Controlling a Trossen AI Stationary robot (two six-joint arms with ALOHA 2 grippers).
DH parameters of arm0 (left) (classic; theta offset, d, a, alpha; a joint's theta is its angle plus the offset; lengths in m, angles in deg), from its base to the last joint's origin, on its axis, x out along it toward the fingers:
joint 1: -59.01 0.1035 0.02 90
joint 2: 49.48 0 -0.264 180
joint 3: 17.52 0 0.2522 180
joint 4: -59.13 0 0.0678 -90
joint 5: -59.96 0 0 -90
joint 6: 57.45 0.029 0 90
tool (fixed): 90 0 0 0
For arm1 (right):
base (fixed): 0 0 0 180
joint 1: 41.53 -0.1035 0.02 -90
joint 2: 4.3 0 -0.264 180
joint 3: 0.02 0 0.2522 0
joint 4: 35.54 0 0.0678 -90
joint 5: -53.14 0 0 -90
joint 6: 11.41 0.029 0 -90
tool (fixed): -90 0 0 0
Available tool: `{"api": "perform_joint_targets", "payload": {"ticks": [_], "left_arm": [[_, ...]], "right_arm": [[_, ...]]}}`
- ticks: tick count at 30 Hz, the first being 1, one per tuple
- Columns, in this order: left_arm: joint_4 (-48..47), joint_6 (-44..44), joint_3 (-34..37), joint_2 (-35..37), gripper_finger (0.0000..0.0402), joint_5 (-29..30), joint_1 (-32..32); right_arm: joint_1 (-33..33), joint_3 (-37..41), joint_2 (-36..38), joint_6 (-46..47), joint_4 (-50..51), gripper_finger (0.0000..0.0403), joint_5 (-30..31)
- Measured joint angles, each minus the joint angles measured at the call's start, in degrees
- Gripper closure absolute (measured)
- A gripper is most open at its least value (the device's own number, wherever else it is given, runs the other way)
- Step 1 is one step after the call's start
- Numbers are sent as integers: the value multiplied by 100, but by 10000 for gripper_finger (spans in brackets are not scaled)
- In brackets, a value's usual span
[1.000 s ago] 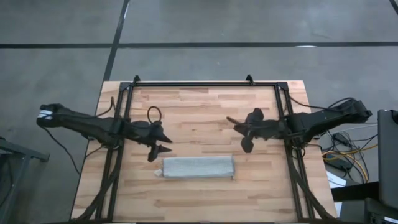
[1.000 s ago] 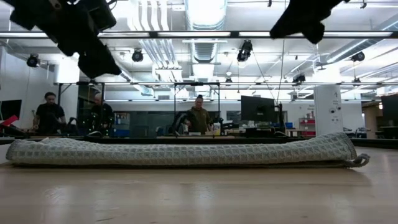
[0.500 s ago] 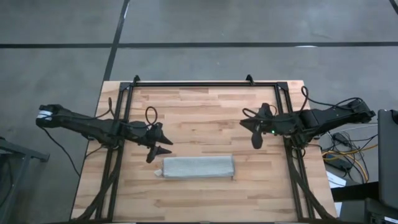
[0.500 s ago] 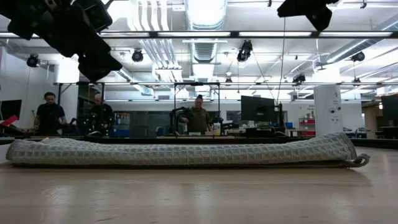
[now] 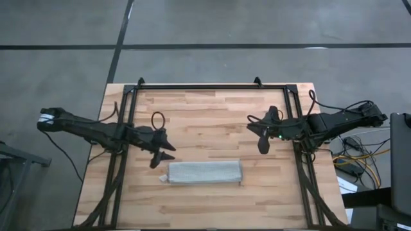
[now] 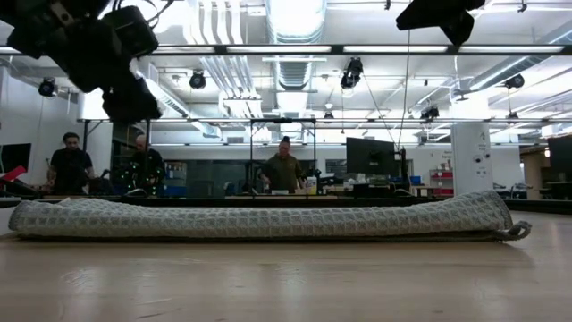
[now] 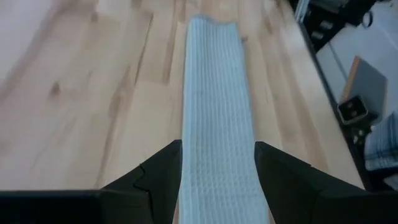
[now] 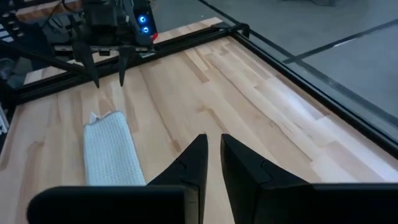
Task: Fold microfiber towels
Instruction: Fold the microfiber cloth on the table
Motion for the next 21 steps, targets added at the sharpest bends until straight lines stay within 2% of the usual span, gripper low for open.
{"api": "perform_joint_targets", "payload": {"ticks": [6, 11, 18, 21], "left_arm": [[-325, -336, 2, 0, 197, -552, -2], [-514, -760, -29, 0, 197, -1176, -2], [-973, -1165, -42, -2, 197, -1246, -2], [-1068, -1180, -42, -5, 197, -1246, -2]], "right_arm": [[0, 0, -3, 46, 8, 360, 0], [0, 0, -40, 471, -6, 360, -95], [-2, 0, -533, 524, 102, 360, -1483], [-4, 2, -866, 727, 331, 360, -1708]]}}
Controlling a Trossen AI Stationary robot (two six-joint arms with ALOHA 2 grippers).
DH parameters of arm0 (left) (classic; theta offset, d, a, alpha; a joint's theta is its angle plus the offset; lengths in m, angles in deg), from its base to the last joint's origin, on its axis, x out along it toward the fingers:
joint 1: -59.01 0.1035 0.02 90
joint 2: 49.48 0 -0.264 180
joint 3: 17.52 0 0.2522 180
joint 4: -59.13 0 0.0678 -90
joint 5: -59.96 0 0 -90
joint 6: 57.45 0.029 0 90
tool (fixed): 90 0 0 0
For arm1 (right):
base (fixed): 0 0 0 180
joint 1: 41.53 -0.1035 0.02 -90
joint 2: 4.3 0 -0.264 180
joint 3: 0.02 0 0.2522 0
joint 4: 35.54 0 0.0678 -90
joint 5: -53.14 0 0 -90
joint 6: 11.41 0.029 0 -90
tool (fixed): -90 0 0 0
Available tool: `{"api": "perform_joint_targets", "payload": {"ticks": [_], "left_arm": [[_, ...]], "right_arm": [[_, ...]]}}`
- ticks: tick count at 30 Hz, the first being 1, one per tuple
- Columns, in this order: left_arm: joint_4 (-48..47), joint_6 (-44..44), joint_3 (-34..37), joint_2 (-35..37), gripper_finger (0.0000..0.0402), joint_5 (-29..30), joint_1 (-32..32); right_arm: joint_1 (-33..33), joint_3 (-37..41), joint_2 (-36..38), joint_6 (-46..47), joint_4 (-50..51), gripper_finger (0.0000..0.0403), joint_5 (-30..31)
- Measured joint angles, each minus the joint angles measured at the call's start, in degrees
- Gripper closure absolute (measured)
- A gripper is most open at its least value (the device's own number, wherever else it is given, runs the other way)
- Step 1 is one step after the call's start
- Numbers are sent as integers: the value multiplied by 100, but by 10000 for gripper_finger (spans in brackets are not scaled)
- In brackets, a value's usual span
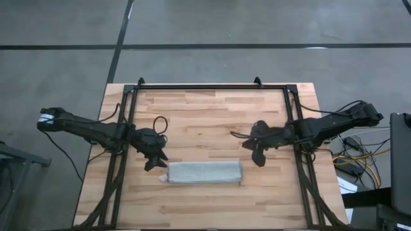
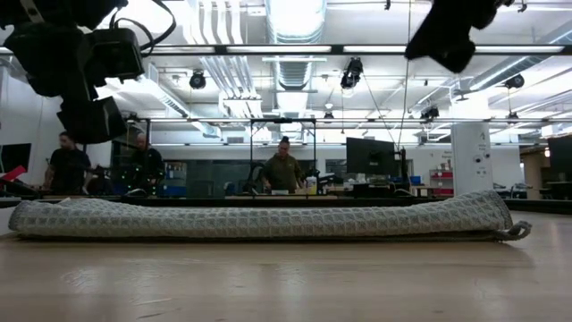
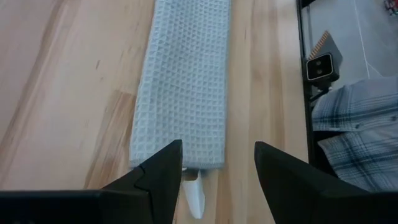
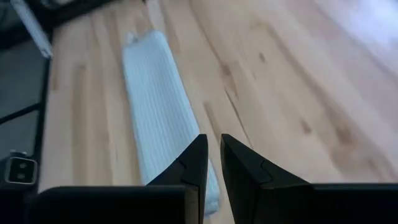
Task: Fold microfiber towels
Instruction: Fold the microfiber cloth on the table
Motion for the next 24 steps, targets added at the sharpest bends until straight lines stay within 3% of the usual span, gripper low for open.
{"api": "perform_joint_targets", "payload": {"ticks": [3, 10, 17, 24], "left_arm": [[-3, -13, 0, 0, 197, -2, 0], [-405, -346, 0, -2, 198, -4, -7], [-515, -500, 0, -4, 197, -21, -7], [-533, -814, 0, -4, 197, -22, -7]], "right_arm": [[4, 3, -289, 243, -8, 360, -116], [-49, 3, -906, 383, -27, 360, -1322], [-183, 3, -1199, 364, -36, 360, -1521], [-188, 3, -1332, 316, -43, 360, -2115]]}}
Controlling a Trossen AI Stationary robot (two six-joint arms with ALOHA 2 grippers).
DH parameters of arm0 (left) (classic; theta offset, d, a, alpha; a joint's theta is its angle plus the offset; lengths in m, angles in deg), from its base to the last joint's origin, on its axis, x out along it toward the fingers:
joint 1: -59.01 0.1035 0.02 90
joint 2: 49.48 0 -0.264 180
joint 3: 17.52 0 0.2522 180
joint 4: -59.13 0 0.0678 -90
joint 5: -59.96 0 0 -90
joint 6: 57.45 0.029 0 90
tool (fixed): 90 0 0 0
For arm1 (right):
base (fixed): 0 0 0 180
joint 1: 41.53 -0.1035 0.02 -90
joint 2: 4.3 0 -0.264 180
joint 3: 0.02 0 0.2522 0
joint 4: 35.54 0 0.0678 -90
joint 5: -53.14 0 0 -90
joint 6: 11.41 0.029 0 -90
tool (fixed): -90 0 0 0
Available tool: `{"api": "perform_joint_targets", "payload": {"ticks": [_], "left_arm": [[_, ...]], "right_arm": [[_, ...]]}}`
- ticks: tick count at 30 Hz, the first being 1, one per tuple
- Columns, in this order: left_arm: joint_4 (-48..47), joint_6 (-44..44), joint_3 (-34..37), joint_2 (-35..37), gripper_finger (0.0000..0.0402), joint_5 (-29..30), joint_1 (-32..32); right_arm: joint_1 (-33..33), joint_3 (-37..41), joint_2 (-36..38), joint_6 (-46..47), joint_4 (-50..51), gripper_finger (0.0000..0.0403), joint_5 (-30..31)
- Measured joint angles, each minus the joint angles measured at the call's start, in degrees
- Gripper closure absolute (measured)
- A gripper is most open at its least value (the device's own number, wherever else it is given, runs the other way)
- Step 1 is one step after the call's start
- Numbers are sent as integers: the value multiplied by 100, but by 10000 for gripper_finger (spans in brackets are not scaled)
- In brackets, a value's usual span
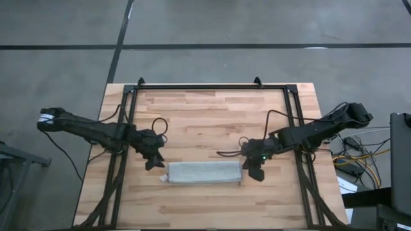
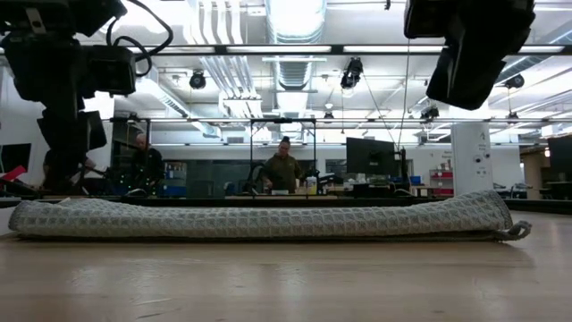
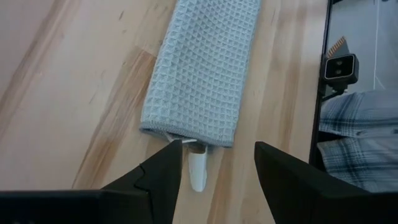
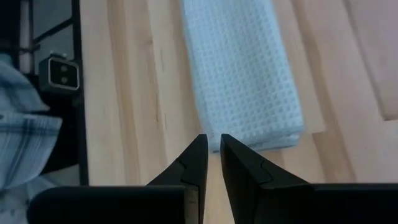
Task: Fold microfiber towels
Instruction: Fold the microfiber cloth on the table
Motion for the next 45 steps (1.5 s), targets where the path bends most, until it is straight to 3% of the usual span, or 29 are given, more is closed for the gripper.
{"api": "perform_joint_targets", "payload": {"ticks": [12, 23, 39, 45], "left_arm": [[-125, -183, 0, -4, 197, 0, 0], [-168, -108, 0, -35, 197, 0, 0], [-209, -78, 0, -35, 197, 2, 0], [-209, -80, 0, -35, 197, 2, 0]], "right_arm": [[0, 2, -742, -289, -493, 360, -541], [4, 4, -1415, -442, -582, 360, -525], [4, 18, -1664, 50, -531, 360, 109], [9, 22, -1623, 370, 316, 360, 350]]}}
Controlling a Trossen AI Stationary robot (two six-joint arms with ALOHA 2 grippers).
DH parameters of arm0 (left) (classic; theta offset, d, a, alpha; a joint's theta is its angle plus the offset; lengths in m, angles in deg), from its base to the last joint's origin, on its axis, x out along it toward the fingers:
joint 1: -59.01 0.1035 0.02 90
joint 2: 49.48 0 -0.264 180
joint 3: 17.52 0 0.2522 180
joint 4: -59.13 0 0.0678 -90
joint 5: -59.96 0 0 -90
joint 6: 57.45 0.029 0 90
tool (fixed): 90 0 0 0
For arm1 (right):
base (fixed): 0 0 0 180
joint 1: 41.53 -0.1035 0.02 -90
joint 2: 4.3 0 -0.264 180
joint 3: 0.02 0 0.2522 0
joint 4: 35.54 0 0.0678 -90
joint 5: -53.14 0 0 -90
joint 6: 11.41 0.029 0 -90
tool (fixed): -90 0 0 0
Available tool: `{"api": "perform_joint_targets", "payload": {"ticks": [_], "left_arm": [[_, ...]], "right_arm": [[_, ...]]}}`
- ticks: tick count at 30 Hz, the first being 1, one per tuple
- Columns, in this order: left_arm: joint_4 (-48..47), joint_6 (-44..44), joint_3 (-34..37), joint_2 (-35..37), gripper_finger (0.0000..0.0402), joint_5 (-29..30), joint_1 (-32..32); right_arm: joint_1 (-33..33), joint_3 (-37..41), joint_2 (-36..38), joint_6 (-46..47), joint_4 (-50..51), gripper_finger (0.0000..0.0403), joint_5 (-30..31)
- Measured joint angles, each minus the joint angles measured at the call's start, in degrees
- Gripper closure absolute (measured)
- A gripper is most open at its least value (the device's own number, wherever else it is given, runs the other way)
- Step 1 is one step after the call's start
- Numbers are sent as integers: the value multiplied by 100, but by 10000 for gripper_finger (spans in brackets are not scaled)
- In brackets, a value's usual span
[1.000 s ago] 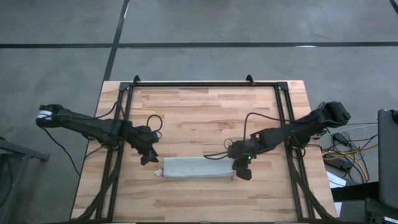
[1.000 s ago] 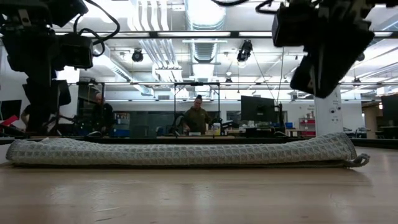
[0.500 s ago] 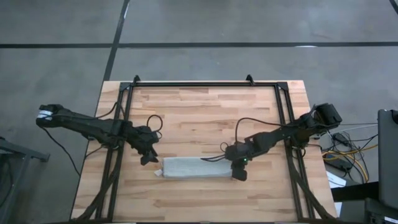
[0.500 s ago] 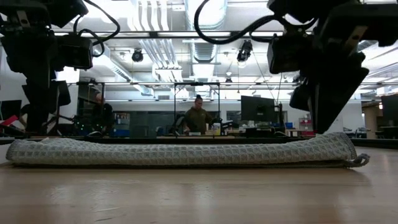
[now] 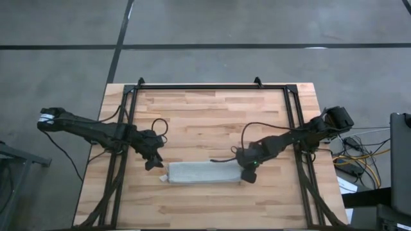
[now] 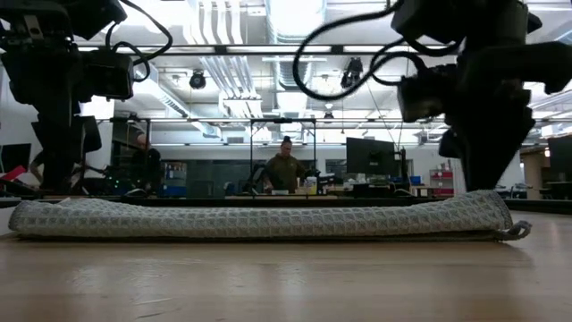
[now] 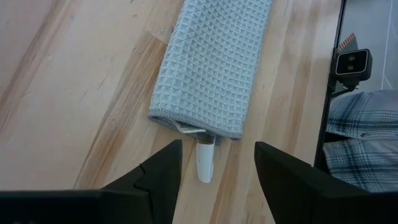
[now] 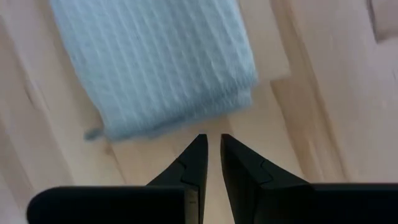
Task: Fold microfiber towels
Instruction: Fold the microfiber cloth on the table
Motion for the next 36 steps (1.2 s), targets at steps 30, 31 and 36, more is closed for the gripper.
{"api": "perform_joint_targets", "payload": {"ticks": [30, 31, 36], "left_arm": [[-9, 15, 0, 0, 197, 0, 0], [-9, 15, 0, -1, 197, 0, 0], [-11, 15, 0, -1, 197, 0, 0]], "right_arm": [[-46, 42, 29, -353, -495, 360, -435], [-46, 57, 29, -350, -491, 360, -437], [-46, 136, 29, -310, -497, 360, -437]]}}
